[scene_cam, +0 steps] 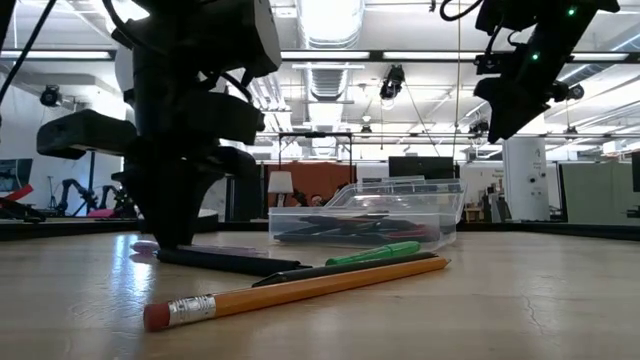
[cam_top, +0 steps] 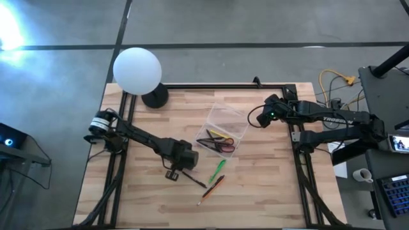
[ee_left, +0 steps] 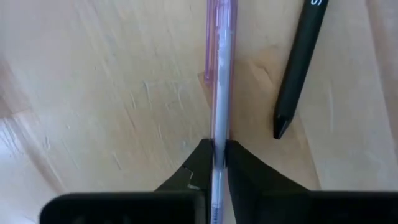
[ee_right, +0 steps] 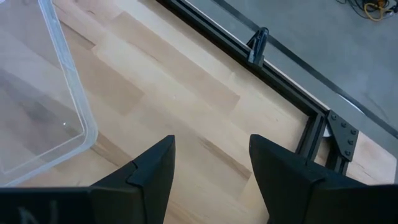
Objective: Pick & place school supplies into a supply box
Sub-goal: Put the purple pen into the supply box, then put the black pen into the supply box, then put the green pen into the supply box, then put the black pen into the supply box
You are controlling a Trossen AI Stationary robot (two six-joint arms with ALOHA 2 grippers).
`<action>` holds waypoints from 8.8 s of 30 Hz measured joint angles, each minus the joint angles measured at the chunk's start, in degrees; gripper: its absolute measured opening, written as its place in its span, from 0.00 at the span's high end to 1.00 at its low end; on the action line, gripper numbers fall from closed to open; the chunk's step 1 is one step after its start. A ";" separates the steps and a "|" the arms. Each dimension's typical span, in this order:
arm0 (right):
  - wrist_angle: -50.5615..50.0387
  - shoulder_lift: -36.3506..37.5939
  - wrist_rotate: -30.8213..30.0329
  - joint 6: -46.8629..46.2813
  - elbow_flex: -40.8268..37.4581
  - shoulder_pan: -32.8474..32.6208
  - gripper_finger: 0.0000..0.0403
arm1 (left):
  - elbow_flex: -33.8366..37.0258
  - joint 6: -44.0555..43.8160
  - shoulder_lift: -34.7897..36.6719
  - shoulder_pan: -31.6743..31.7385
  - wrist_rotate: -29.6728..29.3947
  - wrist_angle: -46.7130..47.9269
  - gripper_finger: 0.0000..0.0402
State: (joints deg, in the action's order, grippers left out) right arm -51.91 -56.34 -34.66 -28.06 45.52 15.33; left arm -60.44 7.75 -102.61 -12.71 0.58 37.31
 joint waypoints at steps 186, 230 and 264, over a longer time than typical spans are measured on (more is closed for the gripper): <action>15.82 -21.32 29.66 6.45 -1.53 -31.30 0.91 | 14.75 -30.69 32.85 12.96 -10.03 -5.19 0.61; 27.20 -45.69 39.13 24.78 19.95 -33.14 0.52 | 21.11 -47.96 28.81 -8.70 -9.57 -19.72 0.61; 28.72 -59.10 34.16 22.14 28.83 -37.35 0.70 | 21.48 -49.01 28.87 -15.04 -9.97 -19.94 0.61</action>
State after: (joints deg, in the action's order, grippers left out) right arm -23.19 -115.44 -0.51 -5.92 74.35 -22.02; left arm -38.96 -41.26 -73.73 -27.75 -9.39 17.37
